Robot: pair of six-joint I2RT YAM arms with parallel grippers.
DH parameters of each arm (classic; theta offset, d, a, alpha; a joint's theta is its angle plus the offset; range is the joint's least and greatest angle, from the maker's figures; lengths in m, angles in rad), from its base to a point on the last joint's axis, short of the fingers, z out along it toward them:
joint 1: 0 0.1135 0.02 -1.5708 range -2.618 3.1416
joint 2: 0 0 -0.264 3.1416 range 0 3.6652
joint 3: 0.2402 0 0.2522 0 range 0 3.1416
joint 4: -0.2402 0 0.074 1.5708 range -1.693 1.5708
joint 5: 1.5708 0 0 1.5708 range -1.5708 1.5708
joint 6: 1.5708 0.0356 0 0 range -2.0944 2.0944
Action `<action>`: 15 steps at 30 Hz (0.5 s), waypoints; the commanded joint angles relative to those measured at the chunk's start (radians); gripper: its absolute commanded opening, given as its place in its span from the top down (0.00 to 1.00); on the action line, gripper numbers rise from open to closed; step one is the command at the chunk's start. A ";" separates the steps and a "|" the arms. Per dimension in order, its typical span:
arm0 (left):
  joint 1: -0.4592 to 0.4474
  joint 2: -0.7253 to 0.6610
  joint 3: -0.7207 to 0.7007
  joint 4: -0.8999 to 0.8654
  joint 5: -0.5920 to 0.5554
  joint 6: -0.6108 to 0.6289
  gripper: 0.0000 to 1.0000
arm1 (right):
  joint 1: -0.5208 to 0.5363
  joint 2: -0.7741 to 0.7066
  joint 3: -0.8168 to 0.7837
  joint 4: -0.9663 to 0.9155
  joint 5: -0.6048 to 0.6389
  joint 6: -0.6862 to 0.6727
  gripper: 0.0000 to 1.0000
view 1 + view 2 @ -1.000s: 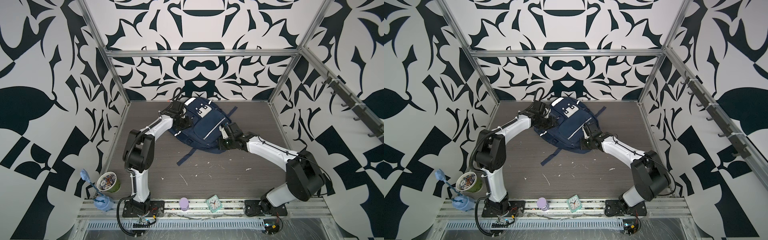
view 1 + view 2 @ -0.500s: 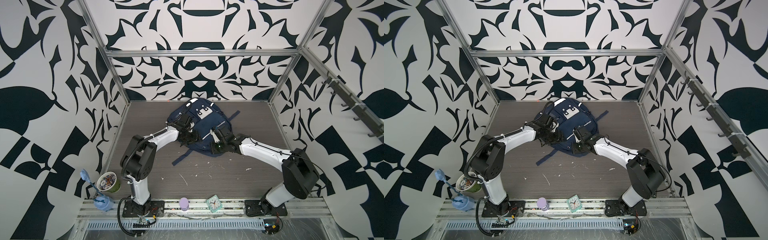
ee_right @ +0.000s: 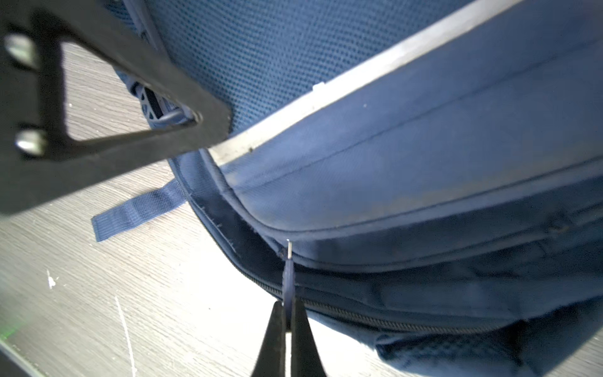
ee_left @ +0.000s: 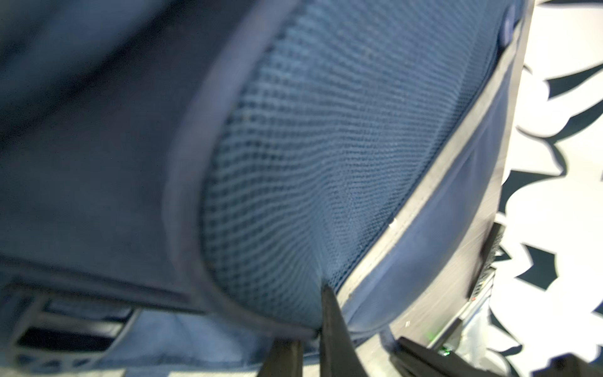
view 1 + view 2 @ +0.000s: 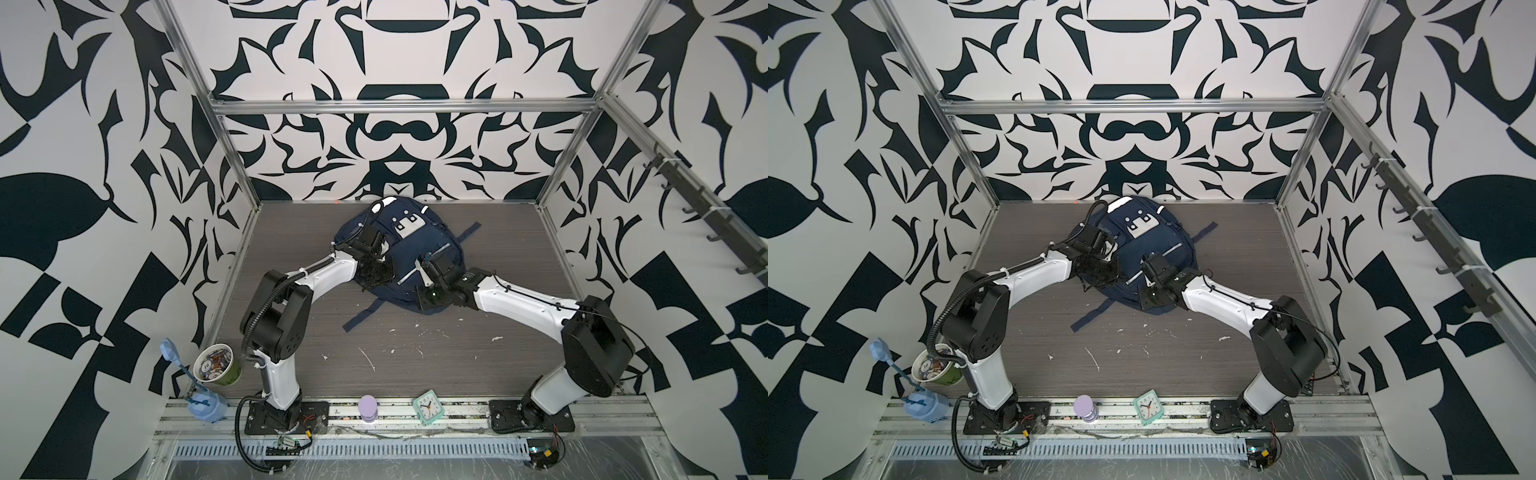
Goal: Pack books, pencil case, and school supplies into a backpack
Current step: Zip the student bag at the top-center of the table.
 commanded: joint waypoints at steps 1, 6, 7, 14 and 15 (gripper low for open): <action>0.058 -0.013 0.032 -0.032 -0.061 0.049 1.00 | -0.001 -0.039 0.025 -0.086 0.059 -0.040 1.00; 0.127 -0.039 0.019 -0.058 -0.071 0.084 1.00 | -0.068 -0.058 -0.006 -0.096 0.088 -0.075 1.00; 0.136 -0.044 0.016 -0.064 -0.072 0.090 1.00 | -0.086 -0.063 -0.011 -0.096 0.089 -0.082 1.00; 0.183 -0.057 -0.008 -0.065 -0.081 0.106 1.00 | -0.181 -0.070 -0.022 -0.093 0.083 -0.116 1.00; 0.187 -0.052 -0.006 -0.064 -0.081 0.105 1.00 | -0.181 -0.069 -0.019 -0.092 0.081 -0.116 1.00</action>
